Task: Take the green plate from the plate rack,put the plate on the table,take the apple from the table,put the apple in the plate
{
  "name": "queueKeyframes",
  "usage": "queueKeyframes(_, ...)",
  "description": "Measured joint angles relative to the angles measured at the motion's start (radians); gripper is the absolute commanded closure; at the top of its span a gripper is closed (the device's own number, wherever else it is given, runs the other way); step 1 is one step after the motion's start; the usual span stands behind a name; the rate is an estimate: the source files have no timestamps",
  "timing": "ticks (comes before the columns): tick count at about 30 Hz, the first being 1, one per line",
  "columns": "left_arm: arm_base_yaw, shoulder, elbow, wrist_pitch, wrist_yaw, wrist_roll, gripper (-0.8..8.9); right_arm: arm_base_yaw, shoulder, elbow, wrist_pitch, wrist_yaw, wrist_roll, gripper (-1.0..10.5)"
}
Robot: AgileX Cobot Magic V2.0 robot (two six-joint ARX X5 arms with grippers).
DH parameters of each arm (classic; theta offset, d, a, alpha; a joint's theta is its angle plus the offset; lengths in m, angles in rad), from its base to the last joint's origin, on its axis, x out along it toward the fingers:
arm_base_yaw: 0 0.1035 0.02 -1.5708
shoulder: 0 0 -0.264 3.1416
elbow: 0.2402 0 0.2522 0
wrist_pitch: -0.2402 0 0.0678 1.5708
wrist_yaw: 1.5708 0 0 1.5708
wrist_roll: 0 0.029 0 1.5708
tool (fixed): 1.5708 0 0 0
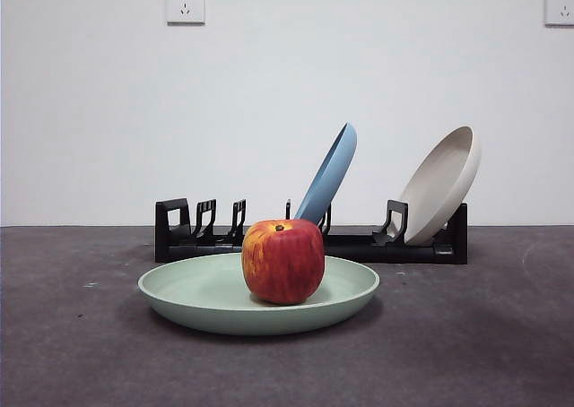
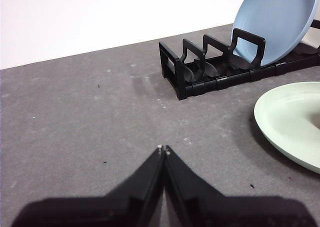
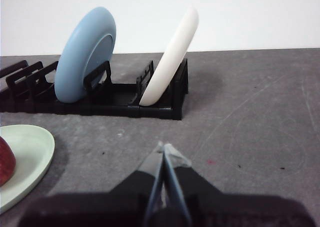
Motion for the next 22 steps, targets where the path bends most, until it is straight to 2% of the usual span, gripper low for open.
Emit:
queueKeyframes(4,0.0,0.0,0.0,0.0,0.0,0.0,8.17,0.0,0.0,0.0,-0.053,0.0,0.006,9.6)
queueKeyframes(22,0.0,0.0,0.0,0.0,0.0,0.0,8.17,0.0,0.0,0.001,-0.056,0.001,0.025,9.6)
